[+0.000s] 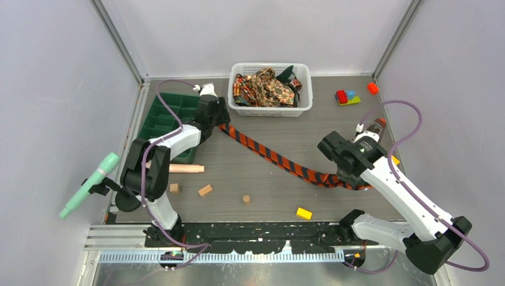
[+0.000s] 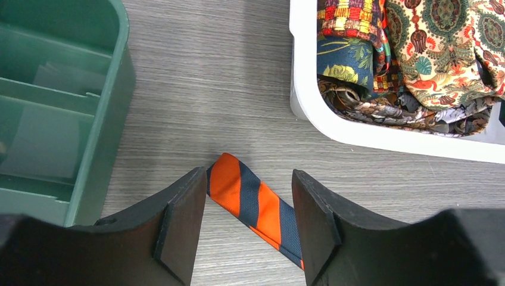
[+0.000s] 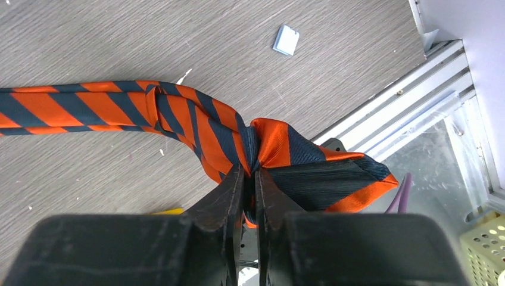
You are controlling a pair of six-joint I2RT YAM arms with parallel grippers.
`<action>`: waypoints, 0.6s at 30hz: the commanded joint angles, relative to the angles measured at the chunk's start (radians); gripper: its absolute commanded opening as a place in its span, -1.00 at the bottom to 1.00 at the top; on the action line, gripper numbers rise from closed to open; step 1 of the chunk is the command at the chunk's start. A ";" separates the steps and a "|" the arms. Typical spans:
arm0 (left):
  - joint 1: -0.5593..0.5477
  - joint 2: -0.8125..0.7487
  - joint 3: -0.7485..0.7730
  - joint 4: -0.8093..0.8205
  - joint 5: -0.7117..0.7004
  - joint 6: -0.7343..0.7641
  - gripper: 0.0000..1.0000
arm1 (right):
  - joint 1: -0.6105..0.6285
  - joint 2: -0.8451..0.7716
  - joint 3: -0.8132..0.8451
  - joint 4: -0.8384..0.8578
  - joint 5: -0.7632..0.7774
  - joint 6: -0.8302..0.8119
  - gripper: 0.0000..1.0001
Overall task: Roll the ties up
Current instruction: Flatten out the tie at the center of the board.
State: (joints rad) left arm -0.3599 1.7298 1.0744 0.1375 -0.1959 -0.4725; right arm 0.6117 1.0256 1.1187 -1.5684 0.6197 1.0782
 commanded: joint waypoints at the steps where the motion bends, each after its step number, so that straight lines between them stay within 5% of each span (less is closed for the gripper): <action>1: 0.004 -0.055 0.000 0.004 0.010 -0.016 0.13 | -0.012 0.034 0.001 -0.168 0.055 0.003 -0.52; 4: 0.004 -0.057 0.002 0.001 0.019 -0.022 0.13 | -0.022 0.048 0.016 -0.168 0.056 0.002 0.14; 8: 0.006 -0.057 0.008 -0.003 0.026 -0.027 0.14 | -0.034 0.051 0.022 -0.169 0.060 0.005 0.65; 18: 0.025 -0.073 0.015 -0.020 0.046 -0.029 0.15 | -0.038 0.046 0.114 -0.133 0.048 -0.020 0.86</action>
State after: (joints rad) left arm -0.3504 1.7138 1.0744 0.1143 -0.1627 -0.4938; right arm 0.5785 1.0798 1.1622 -1.5681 0.6464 1.0714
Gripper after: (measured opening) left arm 0.573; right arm 0.931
